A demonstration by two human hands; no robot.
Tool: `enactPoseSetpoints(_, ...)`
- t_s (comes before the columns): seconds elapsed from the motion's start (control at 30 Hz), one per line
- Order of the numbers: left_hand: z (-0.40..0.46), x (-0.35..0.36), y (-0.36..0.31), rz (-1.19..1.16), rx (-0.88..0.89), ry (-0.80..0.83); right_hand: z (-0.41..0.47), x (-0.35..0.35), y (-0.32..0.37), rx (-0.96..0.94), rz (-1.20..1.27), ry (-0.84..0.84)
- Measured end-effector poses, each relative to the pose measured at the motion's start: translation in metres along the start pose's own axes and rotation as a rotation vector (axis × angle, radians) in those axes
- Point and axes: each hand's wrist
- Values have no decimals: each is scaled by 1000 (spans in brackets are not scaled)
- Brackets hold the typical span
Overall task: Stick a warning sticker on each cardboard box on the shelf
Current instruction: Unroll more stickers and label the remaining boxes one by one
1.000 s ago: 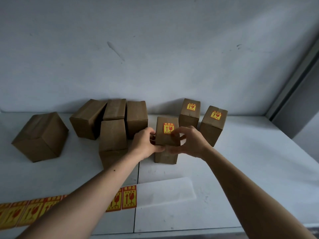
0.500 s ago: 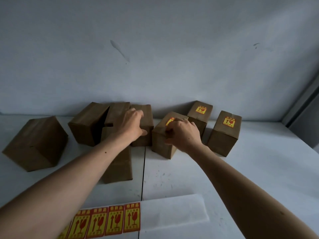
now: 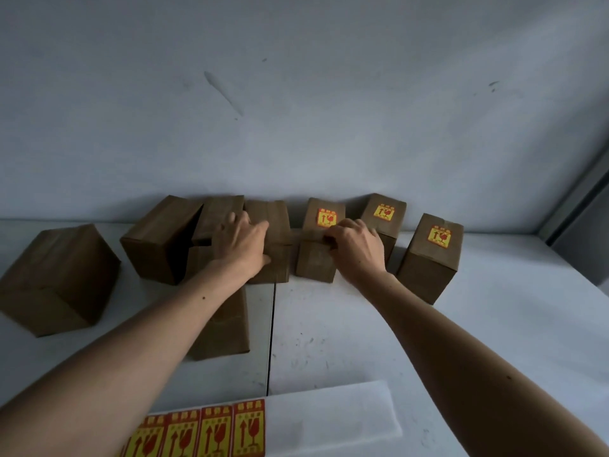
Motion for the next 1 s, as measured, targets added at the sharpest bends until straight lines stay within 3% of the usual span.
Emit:
enactPoseSetpoints(0.13,4,1,4,58,-1,29,11,7,5,137,-83,2)
enactPoseSetpoints(0.27,7,0,7,70,-17,13,5,16,37,12,11,-117)
enactPoseSetpoints(0.47,3,-7,2,1,-103,112,1,29,54,87,121,38)
enactPoseSetpoints(0.8,-55,-40,-29,72,76,96,-67,-4,31,193,218,12)
enactPoseSetpoints(1.0,-112,-44,-43,41,89,59,-113,-21,24,266,332,42)
Point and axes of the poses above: each hand's wrist, its own z-axis towards the middle knuckle, its own x-axis out of the palm, y = z × x, and after that the axes turned 4 degrees about z, right-handed
